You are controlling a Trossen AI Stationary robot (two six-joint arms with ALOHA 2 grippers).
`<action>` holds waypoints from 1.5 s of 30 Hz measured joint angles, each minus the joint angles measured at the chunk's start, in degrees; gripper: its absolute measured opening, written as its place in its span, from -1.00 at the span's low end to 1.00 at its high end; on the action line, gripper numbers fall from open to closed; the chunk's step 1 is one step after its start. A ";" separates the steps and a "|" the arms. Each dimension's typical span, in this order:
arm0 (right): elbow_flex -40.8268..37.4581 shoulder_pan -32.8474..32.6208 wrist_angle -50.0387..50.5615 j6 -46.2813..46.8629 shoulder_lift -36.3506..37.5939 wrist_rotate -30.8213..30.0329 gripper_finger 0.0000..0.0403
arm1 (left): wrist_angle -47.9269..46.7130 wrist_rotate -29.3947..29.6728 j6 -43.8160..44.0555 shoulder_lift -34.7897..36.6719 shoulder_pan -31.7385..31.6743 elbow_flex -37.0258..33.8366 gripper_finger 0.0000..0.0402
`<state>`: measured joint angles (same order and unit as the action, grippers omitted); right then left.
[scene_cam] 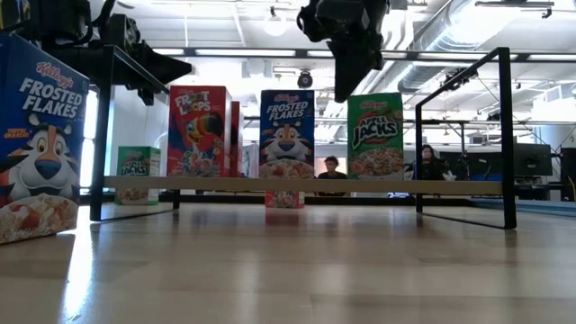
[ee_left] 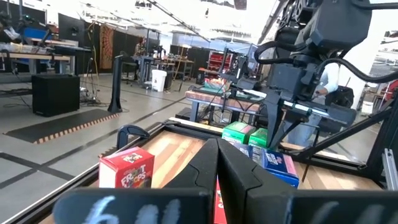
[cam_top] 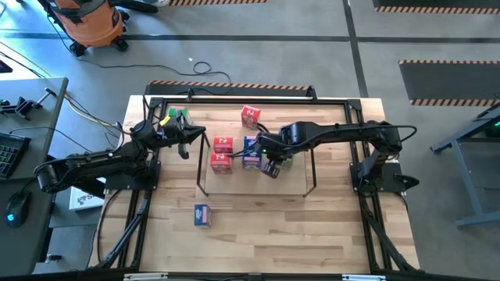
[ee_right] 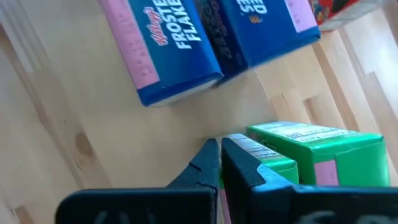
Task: Stack cereal on shelf
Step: Put the bottom green cereal box on the shelf, then adjust the green cereal boxes
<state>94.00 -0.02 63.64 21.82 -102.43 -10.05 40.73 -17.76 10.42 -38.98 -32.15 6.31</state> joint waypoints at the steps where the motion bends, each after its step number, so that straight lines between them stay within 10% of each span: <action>1: 0.00 -0.12 -0.21 -0.24 0.09 -0.02 -1.00 | 0.00 0.00 -0.01 0.00 0.00 0.00 -1.00; 19: 0.04 5.99 20.50 7.79 9.40 -7.47 -1.00 | 0.07 -0.02 0.01 -0.02 -0.01 0.00 -1.00; 45: 0.00 18.04 4.31 -12.90 0.35 5.58 -1.00 | 0.00 -0.04 0.02 0.00 -0.01 0.00 -1.00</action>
<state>94.00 18.02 67.95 8.92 -102.08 -4.47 40.73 -17.80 10.45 -38.98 -32.16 6.31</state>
